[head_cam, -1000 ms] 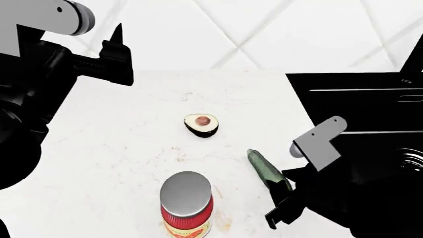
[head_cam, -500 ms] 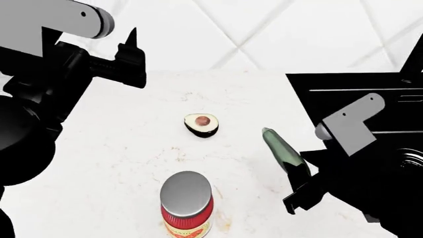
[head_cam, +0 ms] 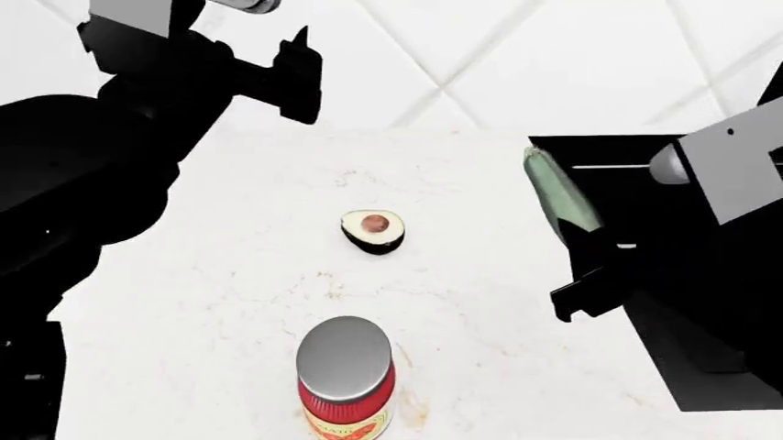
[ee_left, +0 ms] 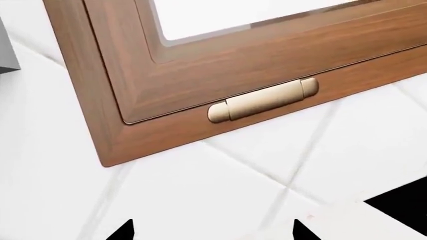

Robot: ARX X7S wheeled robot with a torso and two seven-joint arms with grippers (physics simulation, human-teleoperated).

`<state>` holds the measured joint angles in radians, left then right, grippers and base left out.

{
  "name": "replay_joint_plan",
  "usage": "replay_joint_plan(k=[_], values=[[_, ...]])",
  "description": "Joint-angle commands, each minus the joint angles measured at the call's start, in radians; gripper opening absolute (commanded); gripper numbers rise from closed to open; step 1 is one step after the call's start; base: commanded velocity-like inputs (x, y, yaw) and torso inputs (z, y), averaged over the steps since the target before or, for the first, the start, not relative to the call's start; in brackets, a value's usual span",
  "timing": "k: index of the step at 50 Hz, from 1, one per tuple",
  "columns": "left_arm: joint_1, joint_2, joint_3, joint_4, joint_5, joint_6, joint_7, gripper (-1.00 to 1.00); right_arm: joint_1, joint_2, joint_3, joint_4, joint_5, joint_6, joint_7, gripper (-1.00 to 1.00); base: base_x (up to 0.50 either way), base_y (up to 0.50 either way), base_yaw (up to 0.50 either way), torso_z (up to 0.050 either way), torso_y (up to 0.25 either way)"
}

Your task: Pick up the fruits and vegetables and place them in the sink. Turn on the sink faucet to wash them. Then turn the sink off and put them in the tray.

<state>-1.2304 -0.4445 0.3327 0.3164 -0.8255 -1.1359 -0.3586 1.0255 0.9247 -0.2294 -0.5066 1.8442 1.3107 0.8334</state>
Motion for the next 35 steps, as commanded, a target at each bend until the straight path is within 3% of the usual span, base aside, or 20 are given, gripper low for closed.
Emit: replay_joint_plan(k=[1,8,18,24,35], values=[[-0.027,0.016,0.034,-0.068,0.040,0.049,0.028,1.00,0.018,0.002,0.013,-0.009,-0.027,-0.011,-0.012,-1.00,0.00,0.00,0.00,0.000,0.000],[-0.195,0.035,0.271,-0.325,0.234,0.175,0.199,1.00,0.065,-0.016,-0.012,-0.015,-0.015,0.000,-0.013,-1.00,0.00,0.00,0.00,0.000,0.000],[-0.387,0.123,0.561,-0.707,0.428,0.345,0.461,1.00,0.086,-0.028,-0.024,-0.017,-0.039,0.007,-0.034,-1.00,0.00,0.00,0.00,0.000,0.000],[-0.443,0.167,0.651,-0.860,0.476,0.455,0.603,1.00,0.097,-0.027,-0.028,-0.017,-0.048,0.009,-0.042,-1.00,0.00,0.00,0.00,0.000,0.000],[-0.491,0.202,0.741,-0.927,0.493,0.454,0.747,1.00,0.083,-0.009,-0.018,-0.029,-0.063,0.001,-0.059,-1.00,0.00,0.00,0.00,0.000,0.000]])
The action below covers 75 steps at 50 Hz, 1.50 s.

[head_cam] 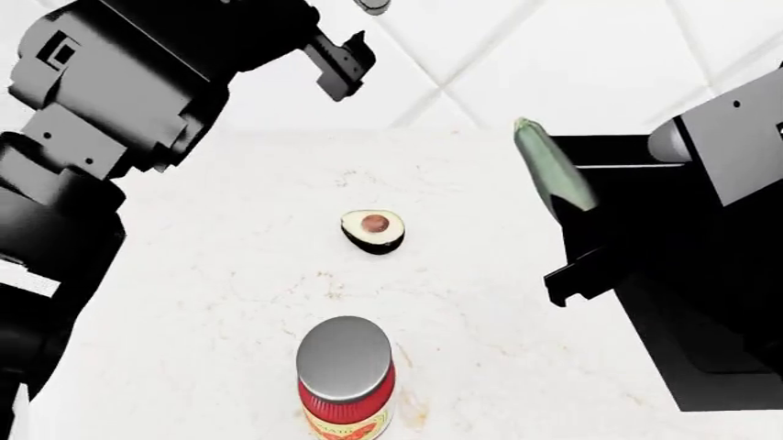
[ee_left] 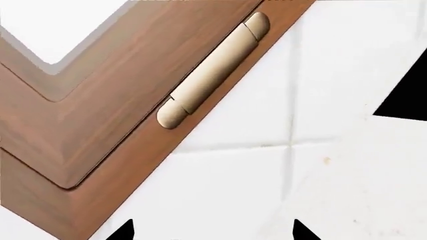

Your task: Pick up the fruits and vegetables and place them in the sink. Turn on the sink faucet to wash them. Then turn the sink off and put them in the tray.

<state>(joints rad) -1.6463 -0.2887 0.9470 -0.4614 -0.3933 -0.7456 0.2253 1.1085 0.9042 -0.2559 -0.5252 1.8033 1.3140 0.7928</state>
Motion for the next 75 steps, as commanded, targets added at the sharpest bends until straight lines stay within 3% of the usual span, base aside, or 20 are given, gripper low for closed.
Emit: replay_joint_plan(k=[1,9,17,28,47,59,75], values=[[-0.074,0.046,0.133,-0.145,0.061,0.064,0.173,1.00,-0.006,0.014,0.012,-0.014,-0.026,-0.006,-0.023,-1.00,0.00,0.00,0.00,0.000,0.000],[-0.064,0.022,0.185,-0.104,0.052,0.062,0.271,1.00,-0.037,0.024,0.024,-0.023,-0.048,-0.019,-0.045,-1.00,0.00,0.00,0.00,0.000,0.000],[-0.048,-0.060,0.184,0.052,0.008,0.034,0.326,1.00,-0.049,0.025,0.024,-0.024,-0.064,-0.025,-0.059,-1.00,0.00,0.00,0.00,0.000,0.000],[-0.021,-0.119,0.153,0.160,-0.050,0.007,0.345,1.00,-0.037,0.021,0.009,-0.020,-0.067,-0.025,-0.058,-1.00,0.00,0.00,0.00,0.000,0.000],[0.033,-0.175,0.199,0.250,-0.063,0.022,0.400,1.00,-0.043,0.024,0.000,-0.019,-0.093,-0.034,-0.073,-1.00,0.00,0.00,0.00,0.000,0.000],[0.054,-0.241,0.195,0.415,-0.100,0.004,0.407,1.00,-0.038,0.022,-0.008,-0.019,-0.094,-0.040,-0.067,-1.00,0.00,0.00,0.00,0.000,0.000],[0.068,-0.235,0.237,0.411,-0.084,0.000,0.425,1.00,-0.044,0.027,-0.014,-0.017,-0.118,-0.049,-0.084,-1.00,0.00,0.00,0.00,0.000,0.001]])
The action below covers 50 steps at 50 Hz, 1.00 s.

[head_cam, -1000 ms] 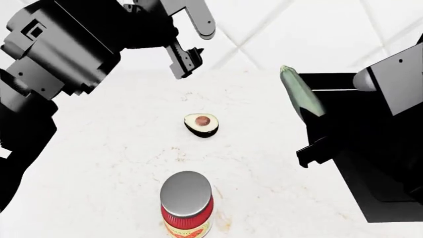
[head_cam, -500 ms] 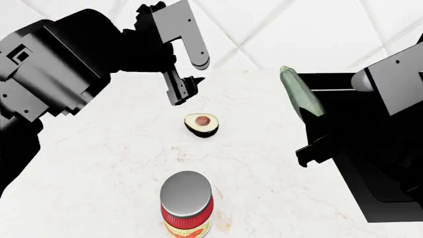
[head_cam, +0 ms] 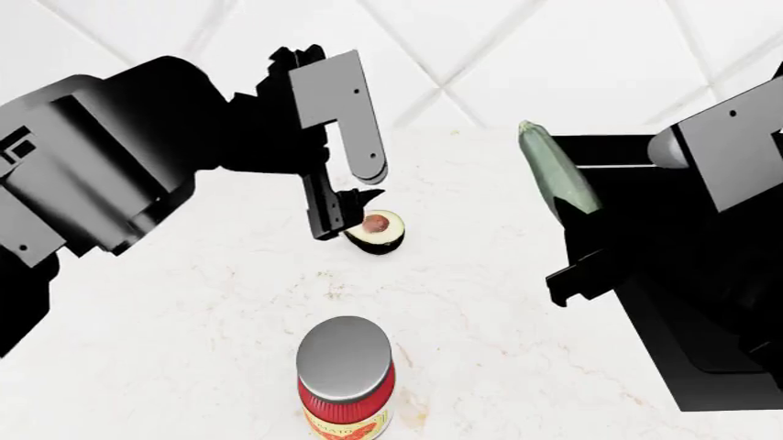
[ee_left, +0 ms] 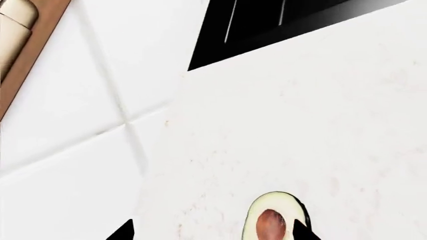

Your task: Pick up the fruits and vegetables and place them in the sink. Turn on the sink faucet to wash them. Then turn the sink off and put them in the tray.

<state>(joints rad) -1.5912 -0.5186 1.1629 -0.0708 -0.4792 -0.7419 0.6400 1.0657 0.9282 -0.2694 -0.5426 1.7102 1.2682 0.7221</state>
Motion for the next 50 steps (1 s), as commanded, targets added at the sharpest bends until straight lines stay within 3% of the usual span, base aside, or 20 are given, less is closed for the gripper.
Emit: replay_joint_plan(k=[1,50], values=[[0.015,-0.006,0.022,0.023,0.002,-0.004,0.010,1.00,0.000,0.003,-0.001,0.002,-0.024,-0.003,-0.012,-1.00,0.00,0.00,0.00,0.000,0.000],[0.117,0.065,0.094,-0.129,0.050,0.078,0.011,1.00,-0.016,-0.002,-0.027,0.007,-0.076,-0.032,-0.045,-1.00,0.00,0.00,0.00,0.000,0.000]])
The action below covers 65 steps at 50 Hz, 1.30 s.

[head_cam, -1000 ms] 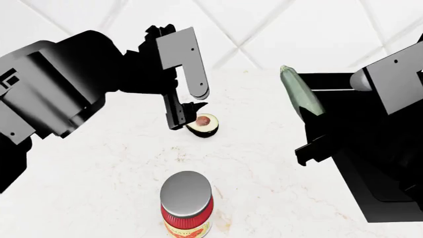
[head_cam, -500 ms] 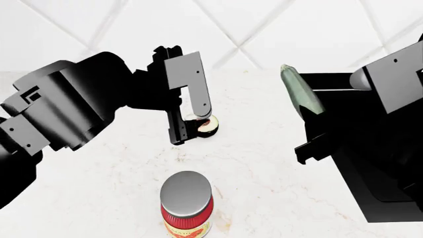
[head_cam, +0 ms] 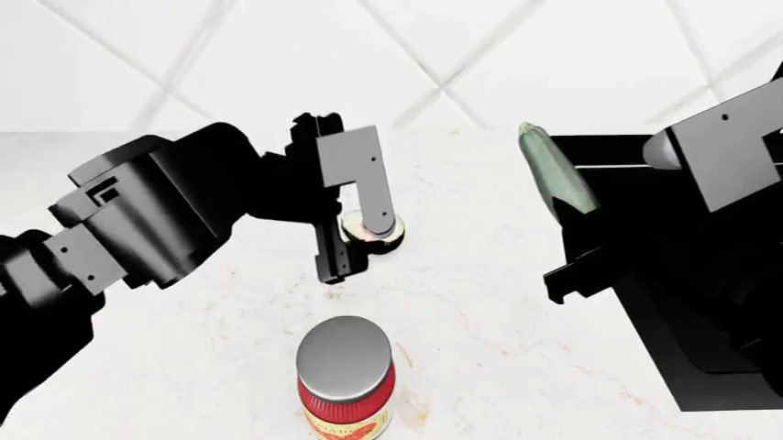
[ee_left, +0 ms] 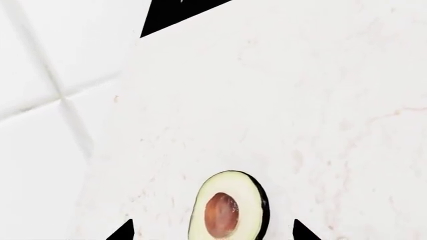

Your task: Pick up the fruits and vegetables and place them in the sink. Turn on the sink faucet to wash them. Then turn the sink off and put them in the tray.

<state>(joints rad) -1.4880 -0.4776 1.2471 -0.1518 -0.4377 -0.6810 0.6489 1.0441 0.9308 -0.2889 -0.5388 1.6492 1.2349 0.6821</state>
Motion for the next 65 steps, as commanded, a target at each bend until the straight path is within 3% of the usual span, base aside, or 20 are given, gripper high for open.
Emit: replay_joint_plan(k=[1,26,47,58,59,65], values=[[0.017,0.028,0.012,-0.057,0.010,0.020,0.002,1.00,0.006,-0.005,-0.008,0.003,-0.016,0.002,-0.006,-1.00,0.00,0.00,0.00,0.000,0.000],[0.028,0.143,0.047,-0.317,0.062,0.107,0.033,1.00,-0.049,-0.007,-0.023,0.017,-0.108,-0.033,-0.076,-1.00,0.00,0.00,0.00,0.000,0.000],[0.058,0.272,0.064,-0.602,0.096,0.274,0.084,1.00,-0.107,0.002,-0.030,0.026,-0.180,-0.074,-0.129,-1.00,0.00,0.00,0.00,0.000,0.000],[0.088,0.273,0.075,-0.612,0.097,0.268,0.082,1.00,-0.106,0.000,-0.038,0.033,-0.193,-0.078,-0.139,-1.00,0.00,0.00,0.00,0.000,0.000],[0.088,0.272,0.074,-0.608,0.096,0.266,0.081,-1.00,-0.105,-0.001,-0.039,0.034,-0.194,-0.078,-0.139,-1.00,0.00,0.00,0.00,0.000,0.000],[0.079,0.253,0.069,-0.559,0.089,0.236,0.070,-1.00,-0.090,0.001,-0.038,0.033,-0.178,-0.072,-0.128,-1.00,0.00,0.00,0.00,0.000,0.000]])
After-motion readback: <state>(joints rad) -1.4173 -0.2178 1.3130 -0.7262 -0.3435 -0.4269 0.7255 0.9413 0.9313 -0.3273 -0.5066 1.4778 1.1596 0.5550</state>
